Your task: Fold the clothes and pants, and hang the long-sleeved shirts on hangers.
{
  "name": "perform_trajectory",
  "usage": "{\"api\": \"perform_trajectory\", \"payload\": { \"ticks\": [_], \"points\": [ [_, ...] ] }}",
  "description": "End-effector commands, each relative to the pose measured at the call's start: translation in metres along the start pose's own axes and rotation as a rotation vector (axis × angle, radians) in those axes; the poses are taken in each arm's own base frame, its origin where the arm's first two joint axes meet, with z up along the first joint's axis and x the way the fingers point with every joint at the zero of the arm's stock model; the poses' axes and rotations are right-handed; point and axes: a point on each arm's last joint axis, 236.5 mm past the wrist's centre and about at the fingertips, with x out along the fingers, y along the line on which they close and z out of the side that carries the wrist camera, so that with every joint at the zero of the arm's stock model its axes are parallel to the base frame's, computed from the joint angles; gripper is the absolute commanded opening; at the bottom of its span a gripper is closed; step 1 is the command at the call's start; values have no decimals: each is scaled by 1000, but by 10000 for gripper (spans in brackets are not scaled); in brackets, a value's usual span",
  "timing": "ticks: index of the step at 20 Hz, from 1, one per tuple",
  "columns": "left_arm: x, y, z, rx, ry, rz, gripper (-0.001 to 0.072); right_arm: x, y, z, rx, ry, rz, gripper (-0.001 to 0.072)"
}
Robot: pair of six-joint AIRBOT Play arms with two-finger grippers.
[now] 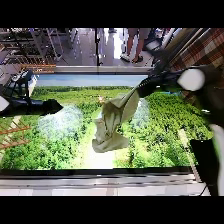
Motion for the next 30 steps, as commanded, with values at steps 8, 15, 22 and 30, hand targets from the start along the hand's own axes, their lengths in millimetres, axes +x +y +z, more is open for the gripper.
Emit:
{"api": "perform_trajectory", "payload": {
  "ticks": [8, 15, 22, 30],
  "points": [
    [158, -80, -95, 168, 322, -189, 655, -70, 25, -21, 31, 47, 44, 22],
    [244, -72, -105, 102, 461, -277, 654, -70, 24, -19, -10, 36, 42, 23],
    [262, -66, -152, 26, 707, -255, 573, -70, 20, -6, -13, -19, 24, 23],
    [89, -122, -37, 203, 404, -405, 3, -112, 0, 0, -36, -78, -90, 22]
  ]
}}
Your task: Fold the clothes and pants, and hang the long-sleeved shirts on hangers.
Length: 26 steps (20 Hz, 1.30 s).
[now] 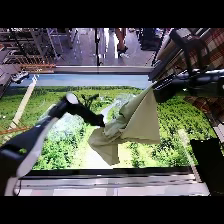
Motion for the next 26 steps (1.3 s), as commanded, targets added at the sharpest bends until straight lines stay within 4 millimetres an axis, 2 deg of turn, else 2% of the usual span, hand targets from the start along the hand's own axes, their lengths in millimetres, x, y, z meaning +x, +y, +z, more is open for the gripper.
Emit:
{"api": "perform_trajectory", "payload": {
  "ticks": [1, 2, 4, 6, 7, 9, 10, 11, 12, 13, 14, 15, 16, 17, 19, 21, 23, 24, 25, 26],
  "points": [
    [-145, -67, -3, 164, -240, 40, 2, -51, -15, 13, -21, -94, -101, 22],
    [-204, -89, -11, 207, -377, 77, 3, -80, -14, 20, -26, -154, -118, 22],
    [-307, -141, -41, 277, -657, 109, 3, -148, -8, 30, -38, -294, -156, 21],
    [-383, -191, -74, 355, -929, 145, 4, -215, 0, 30, -49, -433, -192, 21],
    [-409, -215, -91, 389, -1041, 161, 4, -239, 4, 29, -53, -488, -206, 21],
    [-434, -254, -115, 460, -1177, 182, 5, -282, 12, 30, -61, -611, -223, 21],
    [-440, -264, -122, 479, -1215, 197, 5, -296, 13, 32, -63, -656, -235, 21],
    [-445, -265, -125, 475, -1244, 231, 5, -303, 12, 35, -64, -686, -245, 21],
    [-451, -257, -124, 454, -1259, 270, 5, -303, 9, 40, -61, -696, -256, 20],
    [-457, -240, -120, 415, -1263, 307, 5, -291, 3, 44, -60, -675, -262, 20],
    [-460, -219, -114, 362, -1246, 320, 5, -265, -4, 48, -55, -618, -264, 20],
    [-460, -192, -106, 295, -1209, 311, 5, -230, -10, 50, -50, -541, -248, 21],
    [-453, -160, -97, 225, -1160, 269, 6, -186, -15, 50, -44, -448, -223, 21],
    [-439, -126, -85, 146, -1102, 197, 6, -131, -20, 45, -29, -336, -192, 21],
    [-389, -49, -61, -21, -967, 98, 7, -19, -29, 20, 12, -118, -137, 22],
    [-322, 46, -39, -214, -847, 89, 7, 91, -40, -11, 71, 31, -107, 22],
    [-259, 141, -17, -394, -804, 123, 37, 191, -67, -38, 180, 66, -130, 23],
    [-239, 177, -7, -464, -802, 130, 267, 236, -84, -44, 248, 26, -150, 37],
    [-224, 206, 2, -534, -809, 102, 616, 267, -100, -51, 328, -13, -163, 217],
    [-218, 225, 7, -556, -810, 77, 665, 287, -112, -66, 402, -2, -162, 466]
  ]
}}
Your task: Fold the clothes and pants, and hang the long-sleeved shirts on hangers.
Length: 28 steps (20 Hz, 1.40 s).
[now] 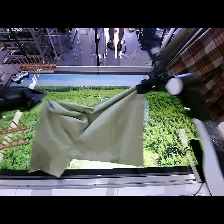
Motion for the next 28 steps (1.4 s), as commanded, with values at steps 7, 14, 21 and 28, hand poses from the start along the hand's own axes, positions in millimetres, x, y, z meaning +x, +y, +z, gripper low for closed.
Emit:
{"api": "perform_trajectory", "payload": {
  "ticks": [7, 14, 21, 28],
  "points": [
    [-20, 199, -68, -71, 422, 467, 646, 34, -37, -190, 496, 602, 345, 475],
    [-21, 226, -121, -32, 602, 545, 646, -25, 45, -308, 680, 748, 532, 462],
    [-35, 236, -132, -2, 677, 585, 645, -28, 63, -344, 660, 825, 580, 438],
    [-20, 227, -143, -29, 706, 509, 557, -41, 75, -366, 626, 886, 633, 415]
  ]
}}
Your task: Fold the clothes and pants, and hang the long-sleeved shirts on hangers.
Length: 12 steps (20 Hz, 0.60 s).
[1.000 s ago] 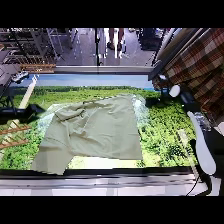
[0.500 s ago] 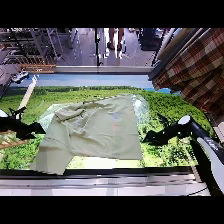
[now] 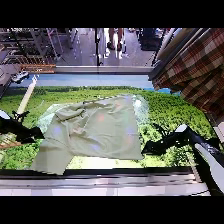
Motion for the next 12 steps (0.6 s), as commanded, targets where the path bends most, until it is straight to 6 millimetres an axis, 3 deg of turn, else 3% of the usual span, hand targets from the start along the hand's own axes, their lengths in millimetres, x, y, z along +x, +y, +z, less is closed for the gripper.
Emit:
{"api": "perform_trajectory", "payload": {
  "ticks": [1, 6, 9, 12],
  "points": [
    [4, -8, -1, 8, 10, -31, 556, 7, 1, -13, -21, 33, 24, 401],
    [12, -23, -11, 51, 67, -27, 543, 15, -5, -15, -15, 22, 24, 400],
    [17, -29, -6, 75, 57, -6, 542, 16, -1, -10, -10, 2, 36, 400],
    [20, -22, -9, 54, 77, 24, 543, 29, 3, -16, -38, 45, 22, 400]
  ]
}}
